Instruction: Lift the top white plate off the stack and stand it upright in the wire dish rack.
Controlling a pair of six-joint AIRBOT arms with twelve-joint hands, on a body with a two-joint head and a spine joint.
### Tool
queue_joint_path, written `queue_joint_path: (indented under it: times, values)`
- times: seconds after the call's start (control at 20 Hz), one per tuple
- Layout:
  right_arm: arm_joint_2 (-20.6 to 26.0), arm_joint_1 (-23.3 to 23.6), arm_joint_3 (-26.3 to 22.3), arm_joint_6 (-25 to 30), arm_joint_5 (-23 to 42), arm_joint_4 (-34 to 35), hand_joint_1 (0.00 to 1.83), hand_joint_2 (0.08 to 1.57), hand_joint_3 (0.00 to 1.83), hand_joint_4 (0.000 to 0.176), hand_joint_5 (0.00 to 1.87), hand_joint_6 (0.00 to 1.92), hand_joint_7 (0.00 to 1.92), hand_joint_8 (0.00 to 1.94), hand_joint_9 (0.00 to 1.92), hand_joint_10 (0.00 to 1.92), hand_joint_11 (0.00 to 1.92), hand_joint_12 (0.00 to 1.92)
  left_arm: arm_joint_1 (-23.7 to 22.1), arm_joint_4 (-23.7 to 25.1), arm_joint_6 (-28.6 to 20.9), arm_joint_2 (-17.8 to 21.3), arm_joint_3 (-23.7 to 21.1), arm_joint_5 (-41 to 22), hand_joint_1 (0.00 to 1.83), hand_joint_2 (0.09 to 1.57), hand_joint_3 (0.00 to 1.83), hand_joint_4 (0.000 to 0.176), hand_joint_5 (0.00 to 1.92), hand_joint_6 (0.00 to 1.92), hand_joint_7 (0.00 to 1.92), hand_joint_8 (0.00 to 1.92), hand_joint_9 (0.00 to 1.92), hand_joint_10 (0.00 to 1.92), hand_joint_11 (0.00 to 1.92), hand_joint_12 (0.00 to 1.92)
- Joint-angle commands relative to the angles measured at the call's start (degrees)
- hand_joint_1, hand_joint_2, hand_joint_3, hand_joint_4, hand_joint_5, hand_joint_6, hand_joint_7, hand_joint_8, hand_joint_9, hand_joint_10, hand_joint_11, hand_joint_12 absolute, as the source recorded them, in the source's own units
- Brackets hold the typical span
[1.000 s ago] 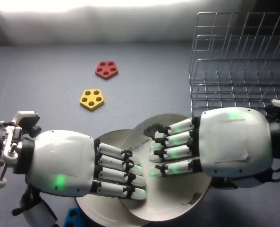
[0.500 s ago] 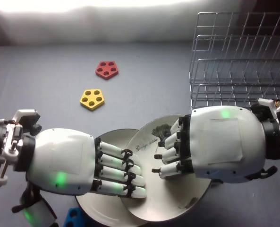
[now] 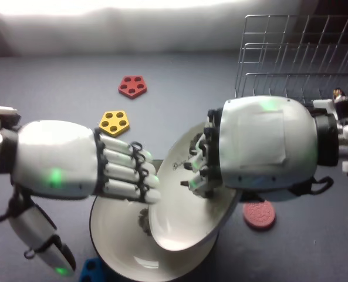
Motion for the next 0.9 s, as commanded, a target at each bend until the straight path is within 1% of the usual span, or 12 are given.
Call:
queue_joint_path:
  times: [0.0,0.05,0.1,0.2,0.25,0.3,0.45,0.5,0.55,0.6,0.7,0.85]
  values:
    - [1.0,1.2,-0.1,0.5,4.6,3.0,1.50,1.01,0.00,0.000,1.07,0.80,1.22,0.28,1.28,0.45,1.03,1.26,-1.4,-4.6,-0.8,0.8,0.2,-4.4,0.23,0.86,0.00,0.000,0.12,0.01,0.13,0.01,0.16,0.01,0.17,0.05]
    - [1.1,1.9,-0.1,1.0,5.0,3.0,1.50,1.01,0.00,0.000,1.07,0.80,1.22,0.28,1.28,0.45,1.03,1.26,-1.4,-5.5,-0.9,1.4,0.5,-4.7,0.23,0.86,0.00,0.000,0.12,0.01,0.13,0.01,0.16,0.01,0.17,0.05]
    - [1.1,2.7,-0.1,1.3,5.2,3.0,1.50,1.01,0.00,0.000,1.08,0.77,1.26,0.20,1.30,0.42,1.05,1.24,-1.4,-6.5,-2.0,2.2,1.1,-5.2,0.24,0.86,0.00,0.000,0.11,0.01,0.12,0.00,0.15,0.01,0.16,0.05]
    - [1.3,3.5,-0.1,1.9,5.4,3.0,1.50,1.01,0.00,0.000,1.10,0.75,1.28,0.17,1.27,0.47,1.02,1.28,-1.4,-8.0,-2.6,3.1,1.8,-5.9,0.23,0.86,0.00,0.000,0.11,0.00,0.12,0.00,0.15,0.00,0.16,0.05]
    - [1.5,4.2,-0.1,2.3,5.8,3.0,1.50,1.01,0.00,0.000,1.10,0.74,1.31,0.11,1.28,0.45,1.03,1.28,-1.4,-9.6,-3.2,3.8,2.5,-6.5,0.23,0.86,0.00,0.000,0.10,0.00,0.11,0.00,0.14,0.00,0.16,0.05]
    - [1.6,4.9,0.0,2.6,6.1,3.0,1.50,1.01,0.00,0.000,1.09,0.78,1.32,0.07,1.24,0.50,1.02,1.29,-1.4,-11.0,-3.7,4.4,2.8,-7.0,0.21,0.87,0.00,0.000,0.08,0.00,0.09,0.00,0.13,0.00,0.14,0.04]
    - [1.6,6.6,0.6,5.0,6.8,3.0,1.50,1.02,0.00,0.000,1.10,0.78,1.32,0.06,1.21,0.55,1.00,1.30,-1.3,-13.9,-5.5,6.3,3.9,-9.2,0.20,0.87,0.00,0.000,0.07,0.00,0.09,0.00,0.12,0.00,0.14,0.04]
    - [1.6,7.0,0.9,5.2,7.1,3.4,1.49,1.09,0.00,0.000,0.94,1.00,1.05,0.54,1.03,0.82,0.86,1.46,-1.3,-14.3,-5.9,6.7,4.1,-9.4,0.18,0.88,0.01,0.000,0.06,0.00,0.08,0.00,0.12,0.00,0.13,0.03]
    - [1.6,7.3,1.2,5.2,7.3,3.8,1.50,1.04,0.00,0.000,1.05,0.86,1.17,0.36,1.16,0.66,0.96,1.36,-1.3,-14.4,-6.8,7.4,4.5,-10.0,0.18,0.87,0.00,0.000,0.06,0.00,0.08,0.00,0.13,0.00,0.13,0.03]
    - [1.6,7.6,1.5,5.2,7.4,4.0,1.50,1.03,0.00,0.000,1.07,0.83,1.20,0.31,1.18,0.62,0.98,1.34,-1.2,-14.4,-7.0,8.0,4.5,-10.1,0.18,0.87,0.00,0.000,0.06,0.00,0.08,0.00,0.13,0.00,0.13,0.03]
    - [1.6,8.7,2.3,5.6,7.9,4.5,1.50,1.03,0.00,0.000,1.07,0.83,1.21,0.29,1.18,0.61,0.98,1.34,-1.1,-15.8,-7.0,9.3,4.5,-10.7,0.18,0.87,0.00,0.000,0.06,0.00,0.08,0.00,0.13,0.00,0.13,0.03]
    - [1.6,10.6,3.2,6.4,8.5,5.2,1.50,1.03,0.00,0.000,1.07,0.82,1.21,0.29,1.18,0.61,0.98,1.34,-0.1,-19.7,-7.0,11.2,4.6,-11.2,0.18,0.87,0.00,0.000,0.06,0.00,0.08,0.00,0.13,0.00,0.13,0.03]
